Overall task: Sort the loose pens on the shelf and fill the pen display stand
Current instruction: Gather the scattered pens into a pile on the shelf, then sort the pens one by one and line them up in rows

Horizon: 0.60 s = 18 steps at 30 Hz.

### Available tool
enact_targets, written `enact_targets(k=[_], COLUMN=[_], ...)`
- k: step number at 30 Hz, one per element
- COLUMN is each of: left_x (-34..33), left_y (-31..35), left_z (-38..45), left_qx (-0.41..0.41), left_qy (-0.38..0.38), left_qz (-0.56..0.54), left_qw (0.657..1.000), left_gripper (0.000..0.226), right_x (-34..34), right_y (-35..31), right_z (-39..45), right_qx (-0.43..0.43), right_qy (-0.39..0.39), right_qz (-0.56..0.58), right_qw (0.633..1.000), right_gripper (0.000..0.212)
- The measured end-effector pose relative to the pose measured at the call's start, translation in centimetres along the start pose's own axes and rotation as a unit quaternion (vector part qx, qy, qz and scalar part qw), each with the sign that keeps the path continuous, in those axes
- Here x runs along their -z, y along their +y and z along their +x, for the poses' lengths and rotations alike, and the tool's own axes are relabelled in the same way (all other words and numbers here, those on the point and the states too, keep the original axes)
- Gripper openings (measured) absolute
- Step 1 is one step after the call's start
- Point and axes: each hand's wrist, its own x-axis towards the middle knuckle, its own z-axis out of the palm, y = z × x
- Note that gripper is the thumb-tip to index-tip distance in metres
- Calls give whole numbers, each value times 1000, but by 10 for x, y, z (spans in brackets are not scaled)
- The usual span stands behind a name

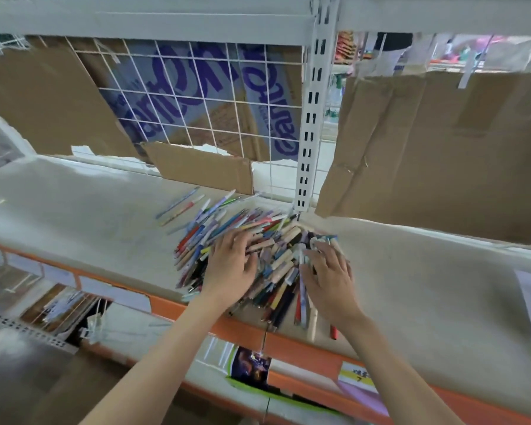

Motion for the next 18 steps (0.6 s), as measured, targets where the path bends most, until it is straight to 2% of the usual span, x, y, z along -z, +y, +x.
enact_targets(k=[5, 11, 14, 18], left_x=[-6, -3, -5, -21], left_y=[-15, -9, 14, 51], left_z=[9, -2, -12, -20], left_qx=[-14, -38, -70, -123], left_qy=[-28, 19, 32, 8], left_qz=[30, 10, 13, 13], left_qw=[999, 999, 997, 992], left_gripper=[27, 25, 16, 15], right_x=[-2, 21, 27, 24], right_y=[8, 20, 29, 36], right_z=[7, -13, -27, -42], right_qx=[6, -35, -90, -169], right_qy=[-34, 78, 105, 89], right_qz=[26, 142, 171, 203], right_qw=[999, 986, 976, 960], right_gripper=[39, 25, 20, 16])
